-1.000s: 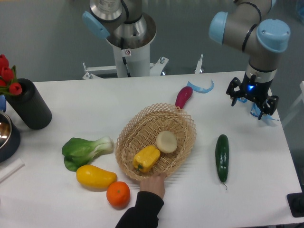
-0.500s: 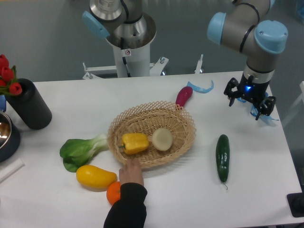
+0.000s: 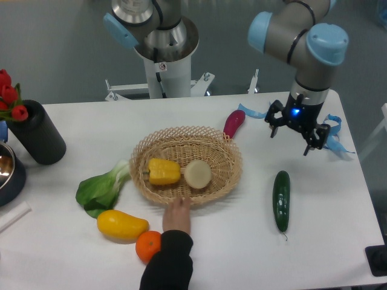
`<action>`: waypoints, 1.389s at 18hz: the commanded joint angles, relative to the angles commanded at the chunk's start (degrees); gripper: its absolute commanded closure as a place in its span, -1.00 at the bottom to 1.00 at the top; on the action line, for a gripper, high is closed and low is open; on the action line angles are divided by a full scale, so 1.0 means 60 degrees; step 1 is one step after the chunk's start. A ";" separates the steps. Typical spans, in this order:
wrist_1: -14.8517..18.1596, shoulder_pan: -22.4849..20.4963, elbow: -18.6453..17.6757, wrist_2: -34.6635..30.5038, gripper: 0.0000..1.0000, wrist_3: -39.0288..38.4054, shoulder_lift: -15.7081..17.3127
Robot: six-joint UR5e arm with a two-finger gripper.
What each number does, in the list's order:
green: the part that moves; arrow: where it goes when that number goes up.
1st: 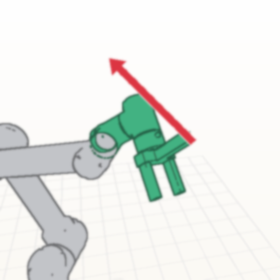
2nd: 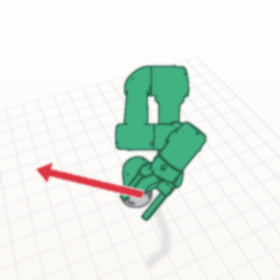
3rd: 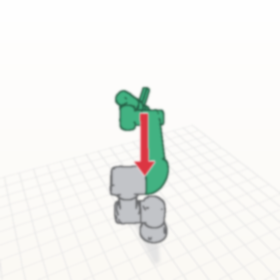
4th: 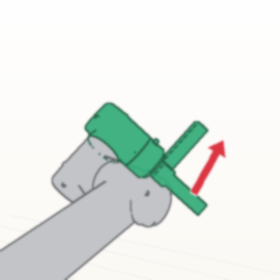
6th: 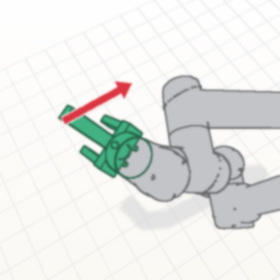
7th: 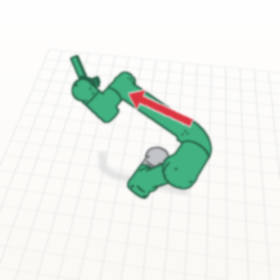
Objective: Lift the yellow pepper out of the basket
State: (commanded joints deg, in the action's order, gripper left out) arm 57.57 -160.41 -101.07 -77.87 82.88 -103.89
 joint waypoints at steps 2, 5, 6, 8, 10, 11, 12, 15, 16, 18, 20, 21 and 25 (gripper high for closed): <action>0.0000 0.0219 0.0000 0.0030 -1.00 0.0000 -0.0015; 0.0015 0.0790 -0.0044 0.0030 -1.00 -0.0203 0.0044; -0.0029 0.1053 -0.0276 0.0001 -1.00 -0.0336 0.0145; 0.0014 0.1303 -0.0570 0.0000 -1.00 0.0012 0.0263; 0.0058 0.1771 -0.0892 -0.0058 -1.00 0.0394 0.0569; 0.0073 0.1918 -0.0937 -0.0102 -1.00 0.0395 0.0644; 0.0059 0.2166 -0.0937 -0.0146 -1.00 0.0396 0.0775; 0.0073 0.3030 -0.0937 -0.0788 -1.00 0.0439 0.1039; 0.0073 0.3352 -0.0952 -0.1110 -1.00 0.0570 0.1040; 0.0044 0.3924 -0.0952 -0.1508 -1.00 0.1052 0.0982; 0.0029 0.4204 -0.0952 -0.1479 -1.00 0.1172 0.0923; 0.0015 0.4306 -0.0952 -0.1465 -1.00 0.1273 0.0879; 0.0015 0.4542 -0.0996 -0.1464 -1.00 0.1976 0.0572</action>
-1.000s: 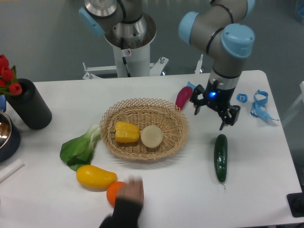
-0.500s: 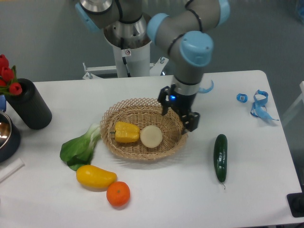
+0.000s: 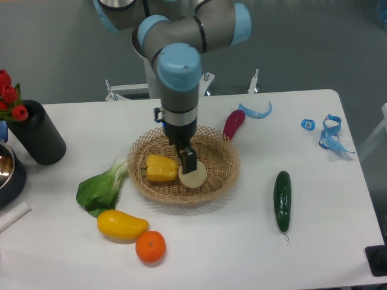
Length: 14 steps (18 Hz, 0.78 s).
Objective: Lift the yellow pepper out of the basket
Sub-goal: 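Move the gripper over the basket and lower it onto the yellow pepper, then close the gripper fingers around the yellow pepper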
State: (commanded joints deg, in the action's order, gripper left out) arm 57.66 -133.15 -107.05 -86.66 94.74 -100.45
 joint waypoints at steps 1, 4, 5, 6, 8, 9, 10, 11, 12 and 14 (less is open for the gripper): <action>0.0000 0.0000 0.0000 -0.0044 -1.00 0.0118 -0.0117; 0.0000 0.0087 -0.0073 0.0000 -1.00 0.0134 -0.0337; -0.0029 0.0131 -0.0204 0.0000 -1.00 0.0148 -0.0352; -0.0044 0.0146 -0.0278 0.0000 -1.00 0.0134 -0.0367; -0.0044 0.0176 -0.0366 0.0000 -1.00 0.0134 -0.0527; -0.0044 0.0190 -0.0395 0.0000 -1.00 0.0148 -0.0543; -0.0029 0.0234 -0.0439 0.0000 -1.00 0.0148 -0.0543; -0.0044 0.0263 -0.0483 -0.0015 -1.00 0.0148 -0.0557; -0.0044 0.0264 -0.0542 -0.0015 -1.00 0.0134 -0.0572; -0.0058 0.0278 -0.0542 -0.0029 -1.00 0.0104 -0.0718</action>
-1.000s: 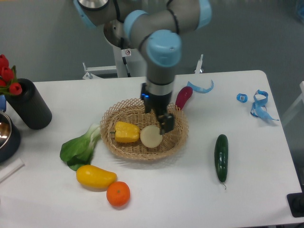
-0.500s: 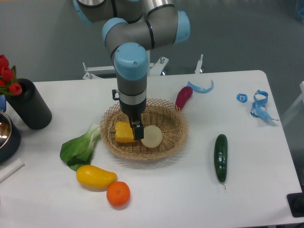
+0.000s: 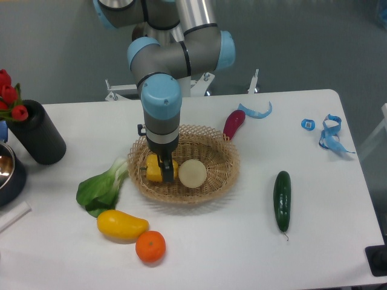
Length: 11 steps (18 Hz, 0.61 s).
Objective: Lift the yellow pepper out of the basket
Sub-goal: 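Close the gripper fingers around the yellow pepper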
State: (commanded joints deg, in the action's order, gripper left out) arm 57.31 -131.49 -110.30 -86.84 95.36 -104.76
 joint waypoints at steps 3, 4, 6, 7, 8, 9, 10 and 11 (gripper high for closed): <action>-0.0146 0.0000 0.0059 0.0000 -1.00 -0.0073 -0.0234; -0.0190 0.0044 0.0030 0.0000 -1.00 -0.0117 -0.0337; -0.0307 0.0190 0.0000 -0.0044 -1.00 -0.0146 -0.0498; -0.0322 0.0191 0.0000 -0.0030 -1.00 -0.0161 -0.0557; -0.0337 0.0205 0.0000 -0.0029 -1.00 -0.0205 -0.0586; -0.0366 0.0205 0.0000 -0.0029 -1.00 -0.0336 -0.0601; -0.0410 0.0220 -0.0015 -0.0029 -0.96 -0.0453 -0.0601; -0.0439 0.0234 -0.0015 -0.0029 -0.83 -0.0556 -0.0601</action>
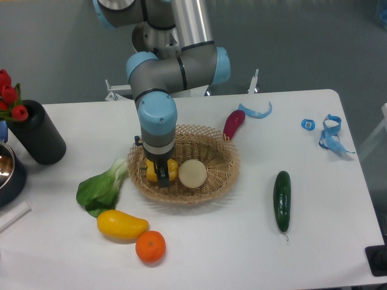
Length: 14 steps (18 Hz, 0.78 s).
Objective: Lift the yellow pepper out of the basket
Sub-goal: 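Close the gripper fingers around the yellow pepper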
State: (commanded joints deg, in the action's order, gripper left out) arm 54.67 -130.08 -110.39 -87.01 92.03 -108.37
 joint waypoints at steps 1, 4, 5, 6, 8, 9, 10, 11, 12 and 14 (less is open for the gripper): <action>0.0000 0.0015 0.0000 -0.0015 -0.65 -0.0045 0.0000; -0.0029 0.0015 0.0015 0.0015 0.02 -0.0672 0.0029; -0.0044 0.0015 0.0029 0.0029 0.45 -0.0791 0.0044; -0.0015 0.0015 0.0000 0.0044 0.72 -0.0792 0.0073; -0.0015 0.0015 0.0000 0.0058 0.76 -0.0821 0.0088; 0.0014 0.0015 0.0029 0.0073 0.75 -0.0879 0.0117; 0.0000 0.0000 0.0029 0.0059 0.74 -0.1068 0.0190; -0.0015 0.0015 0.0102 0.0059 0.72 -0.1418 0.0335; 0.0000 -0.0058 0.0146 0.0059 0.71 -0.1581 0.0438; 0.0058 -0.0160 0.0146 0.0073 0.71 -0.1641 0.0774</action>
State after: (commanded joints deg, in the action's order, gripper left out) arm 55.02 -131.04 -109.51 -86.57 82.18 -103.72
